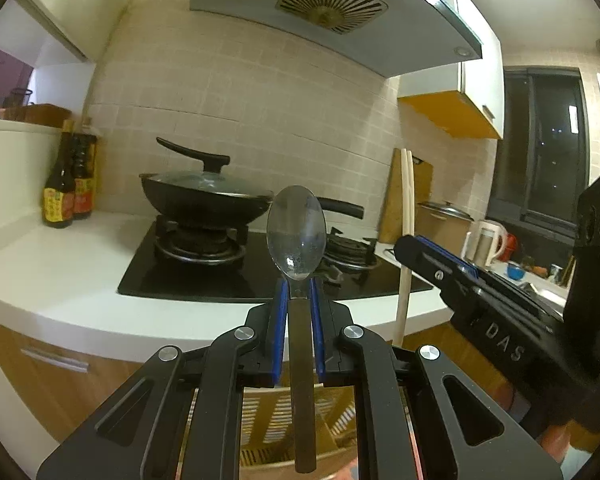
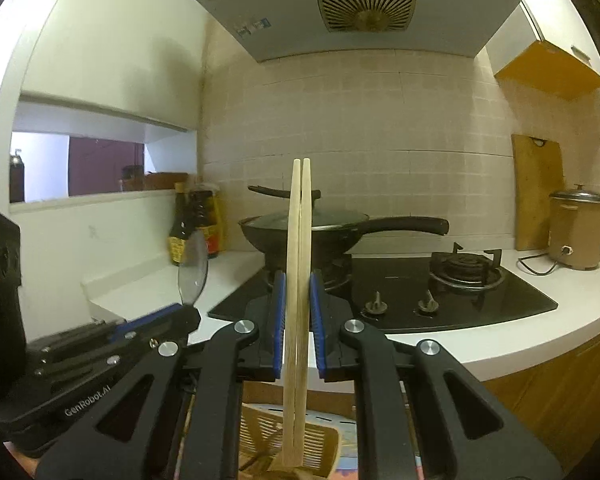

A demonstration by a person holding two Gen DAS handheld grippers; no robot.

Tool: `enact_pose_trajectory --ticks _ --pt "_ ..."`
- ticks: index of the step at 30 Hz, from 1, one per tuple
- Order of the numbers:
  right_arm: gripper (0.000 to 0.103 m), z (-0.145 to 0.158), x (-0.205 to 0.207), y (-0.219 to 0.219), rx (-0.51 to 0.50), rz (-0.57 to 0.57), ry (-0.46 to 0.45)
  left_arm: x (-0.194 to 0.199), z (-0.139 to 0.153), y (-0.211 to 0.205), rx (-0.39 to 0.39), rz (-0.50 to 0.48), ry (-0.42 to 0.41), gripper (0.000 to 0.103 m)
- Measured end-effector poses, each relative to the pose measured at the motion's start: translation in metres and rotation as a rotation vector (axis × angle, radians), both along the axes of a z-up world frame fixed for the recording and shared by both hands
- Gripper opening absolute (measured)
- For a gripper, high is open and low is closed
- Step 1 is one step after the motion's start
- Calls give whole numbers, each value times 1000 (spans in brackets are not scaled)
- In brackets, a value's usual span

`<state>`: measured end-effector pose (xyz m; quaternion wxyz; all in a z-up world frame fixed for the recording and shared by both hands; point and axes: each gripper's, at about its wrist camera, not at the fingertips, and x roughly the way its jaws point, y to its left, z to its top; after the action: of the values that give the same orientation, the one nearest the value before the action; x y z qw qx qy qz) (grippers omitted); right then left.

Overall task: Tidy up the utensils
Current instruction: 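Open the right tool into the basket while the left tool releases the spoon inside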

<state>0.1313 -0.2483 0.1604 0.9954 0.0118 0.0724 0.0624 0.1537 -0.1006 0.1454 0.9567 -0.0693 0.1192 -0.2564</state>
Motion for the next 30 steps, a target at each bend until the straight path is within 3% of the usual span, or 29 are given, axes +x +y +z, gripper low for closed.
enact_pose_trajectory --ticks 3,8,18,23,28,30 --pt "10 -9 5 -3 -4 -16 -5 9 -7 0 -21 7 13 10" --pt "10 -20 14 -11 50 -20 17 11 -19 0 -16 88 -35 10" --pt "10 -43 13 -10 54 -21 72 7 -33 9 -26 90 -12 13" --pt "18 -45 0 -16 91 29 152 -5 -34 25 -56 66 42 36" --pt "25 -47 -21 -23 150 83 231 -27 -33 41 -73 23 84 48" --pt "33 -46 -34 -22 146 94 248 -42 -31 46 -71 11 85 52"
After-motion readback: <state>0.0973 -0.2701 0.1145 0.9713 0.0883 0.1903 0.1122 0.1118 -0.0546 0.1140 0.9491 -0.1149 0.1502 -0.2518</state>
